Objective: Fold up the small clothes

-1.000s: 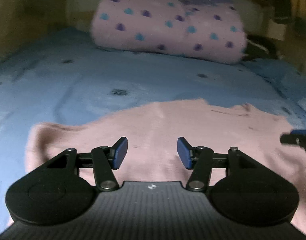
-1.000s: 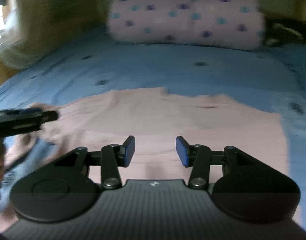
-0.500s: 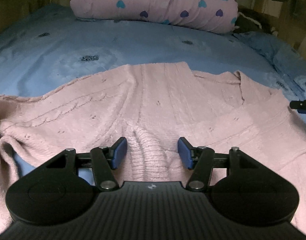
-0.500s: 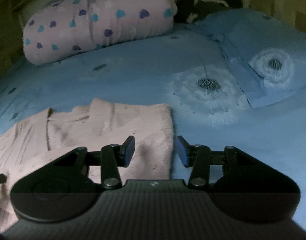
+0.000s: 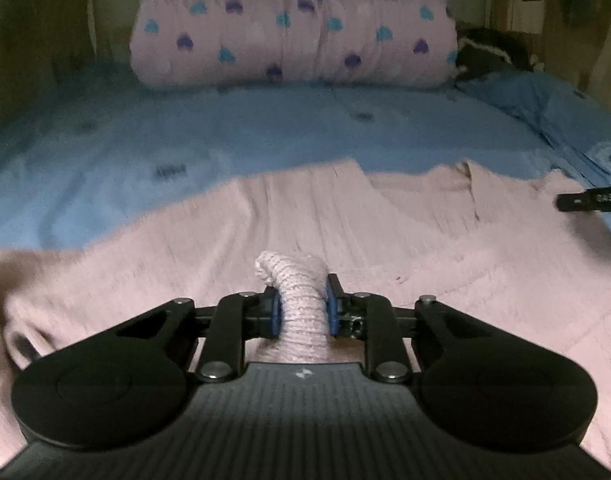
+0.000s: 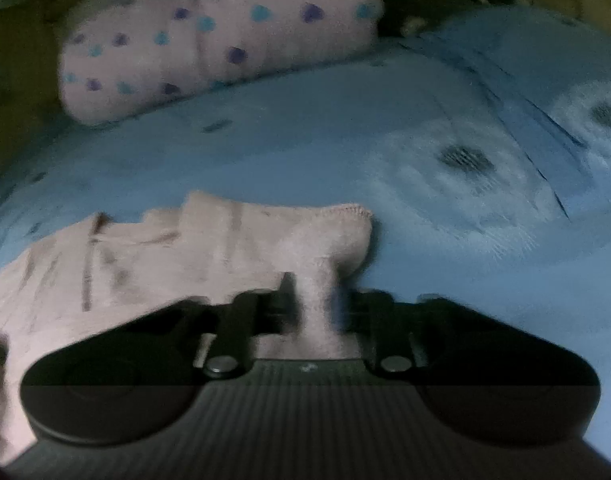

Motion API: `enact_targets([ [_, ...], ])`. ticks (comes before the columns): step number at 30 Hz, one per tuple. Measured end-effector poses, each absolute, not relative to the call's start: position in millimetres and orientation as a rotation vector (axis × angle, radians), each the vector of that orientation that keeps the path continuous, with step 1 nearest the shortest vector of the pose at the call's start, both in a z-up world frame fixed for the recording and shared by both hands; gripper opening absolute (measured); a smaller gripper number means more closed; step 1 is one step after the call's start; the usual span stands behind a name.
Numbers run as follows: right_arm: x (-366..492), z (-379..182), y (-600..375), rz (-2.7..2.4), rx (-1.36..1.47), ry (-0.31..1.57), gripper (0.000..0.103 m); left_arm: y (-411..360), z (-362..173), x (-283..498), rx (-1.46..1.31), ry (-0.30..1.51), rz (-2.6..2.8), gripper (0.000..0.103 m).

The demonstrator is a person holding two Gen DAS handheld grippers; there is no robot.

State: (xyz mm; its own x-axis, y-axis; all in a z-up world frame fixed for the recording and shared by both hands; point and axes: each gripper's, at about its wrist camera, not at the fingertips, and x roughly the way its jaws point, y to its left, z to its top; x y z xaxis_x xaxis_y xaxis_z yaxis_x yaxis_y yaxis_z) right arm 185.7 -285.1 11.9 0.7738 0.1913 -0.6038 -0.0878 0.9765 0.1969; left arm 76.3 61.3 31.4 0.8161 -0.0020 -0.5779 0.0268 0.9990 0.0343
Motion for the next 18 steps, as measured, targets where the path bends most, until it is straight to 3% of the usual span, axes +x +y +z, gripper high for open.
enact_targets([
  [5, 183, 17, -280, 0.083, 0.024, 0.591, 0.018, 65, 17, 99, 0.011, 0.706, -0.028, 0.028],
  [8, 195, 1, -278, 0.067, -0.012, 0.646, 0.020, 63, 15, 101, 0.065, 0.695, -0.006, 0.041],
  [10, 197, 0, -276, 0.051, -0.017, 0.643, 0.025, 62, 15, 100, 0.084, 0.690, 0.029, 0.058],
  [14, 200, 1, -277, 0.026, -0.009, 0.645, 0.034, 62, 18, 98, 0.094, 0.684, 0.047, 0.064],
  [16, 197, 3, -281, 0.009, 0.011, 0.648, 0.046, 61, 24, 93, 0.117, 0.678, 0.039, 0.070],
  [18, 191, 10, -286, 0.000, 0.050, 0.653, 0.048, 61, 29, 86, 0.135, 0.665, 0.035, 0.075],
])
